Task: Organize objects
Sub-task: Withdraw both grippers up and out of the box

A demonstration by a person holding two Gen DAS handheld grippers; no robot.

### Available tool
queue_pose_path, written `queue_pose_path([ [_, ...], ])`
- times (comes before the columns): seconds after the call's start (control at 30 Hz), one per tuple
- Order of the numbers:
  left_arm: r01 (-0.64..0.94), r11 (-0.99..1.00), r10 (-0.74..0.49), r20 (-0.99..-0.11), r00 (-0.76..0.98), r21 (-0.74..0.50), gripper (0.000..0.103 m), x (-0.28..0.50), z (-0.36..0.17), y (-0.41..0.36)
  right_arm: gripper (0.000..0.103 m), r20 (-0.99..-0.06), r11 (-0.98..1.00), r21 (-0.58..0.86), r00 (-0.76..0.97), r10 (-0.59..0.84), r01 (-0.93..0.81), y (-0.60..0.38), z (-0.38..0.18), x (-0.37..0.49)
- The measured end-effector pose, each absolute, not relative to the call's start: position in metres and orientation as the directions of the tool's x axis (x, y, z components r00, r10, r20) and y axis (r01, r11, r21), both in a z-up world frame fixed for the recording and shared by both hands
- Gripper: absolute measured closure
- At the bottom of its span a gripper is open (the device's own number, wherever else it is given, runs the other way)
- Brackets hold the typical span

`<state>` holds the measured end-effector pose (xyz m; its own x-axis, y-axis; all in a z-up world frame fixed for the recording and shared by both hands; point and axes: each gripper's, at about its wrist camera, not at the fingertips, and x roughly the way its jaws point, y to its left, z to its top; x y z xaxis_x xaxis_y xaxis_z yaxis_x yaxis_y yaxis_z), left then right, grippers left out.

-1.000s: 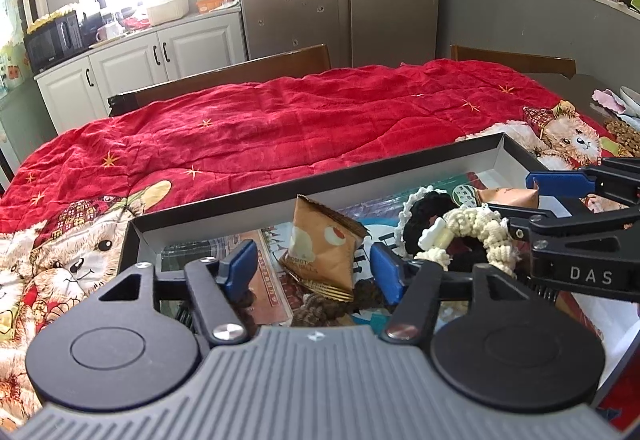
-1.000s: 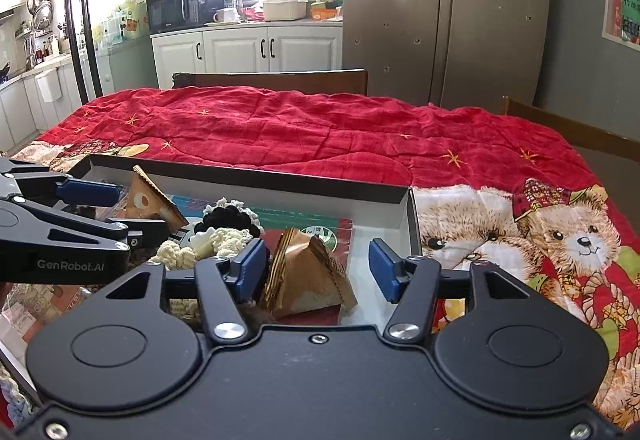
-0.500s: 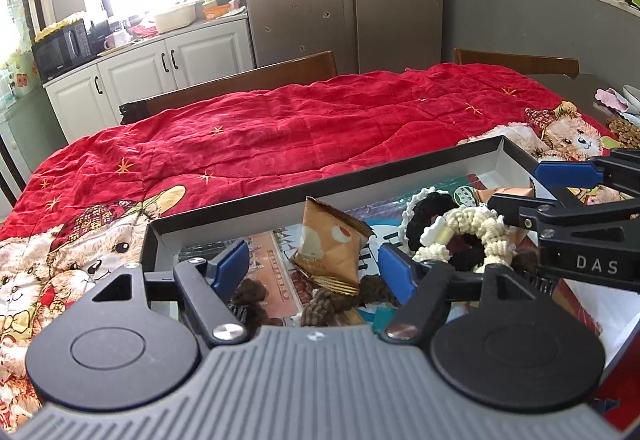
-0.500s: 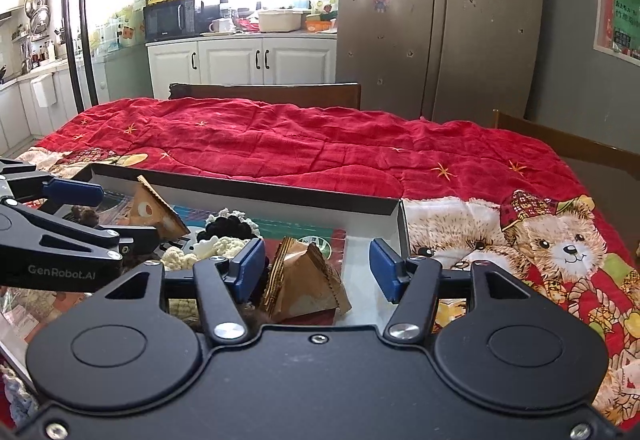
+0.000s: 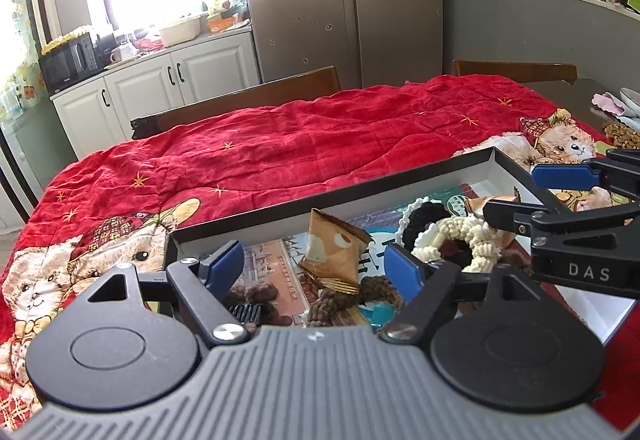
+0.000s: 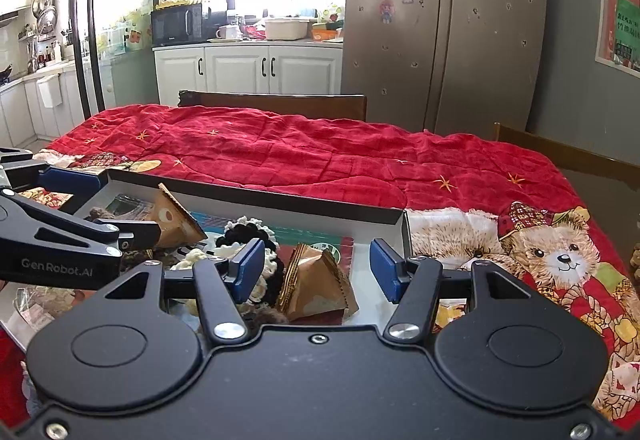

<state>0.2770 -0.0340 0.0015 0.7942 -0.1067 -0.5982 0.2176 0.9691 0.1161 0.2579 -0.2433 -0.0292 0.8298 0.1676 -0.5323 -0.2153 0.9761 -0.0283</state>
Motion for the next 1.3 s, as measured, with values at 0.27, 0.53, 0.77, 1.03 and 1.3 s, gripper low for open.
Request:
queue_pose_path([
  [0.27, 0.208, 0.971, -0.098, -0.598, 0.796, 0.118, 0.016, 0.271, 0.005, -0.031, 0.046, -0.531, 0.972, -0.041, 0.829, 0.175, -0.231, -0.239, -0.024, 0.25],
  [0.53, 0.205, 0.971, -0.097, -0.585, 0.805, 0.121, 0.016, 0.264, 0.013, -0.029, 0.045, -0.52, 0.968, -0.05, 0.834, 0.185, -0.246, -0.234, -0.016, 0.241],
  [0.77, 0.205, 0.971, -0.097, -0.576, 0.812, 0.125, 0.015, 0.257, 0.019, -0.028, 0.044, -0.514, 0.964, -0.064, 0.837, 0.19, -0.258, -0.23, -0.009, 0.231],
  [1.03, 0.21, 0.97, -0.106, -0.565, 0.818, 0.122, 0.014, 0.245, 0.026, -0.028, 0.043, -0.51, 0.96, -0.076, 0.838, 0.194, -0.268, -0.228, -0.003, 0.22],
  [1.3, 0.211, 0.969, -0.107, -0.551, 0.827, 0.128, 0.014, 0.236, 0.034, -0.028, 0.043, -0.5, 0.952, -0.097, 0.842, 0.204, -0.289, -0.223, 0.005, 0.205],
])
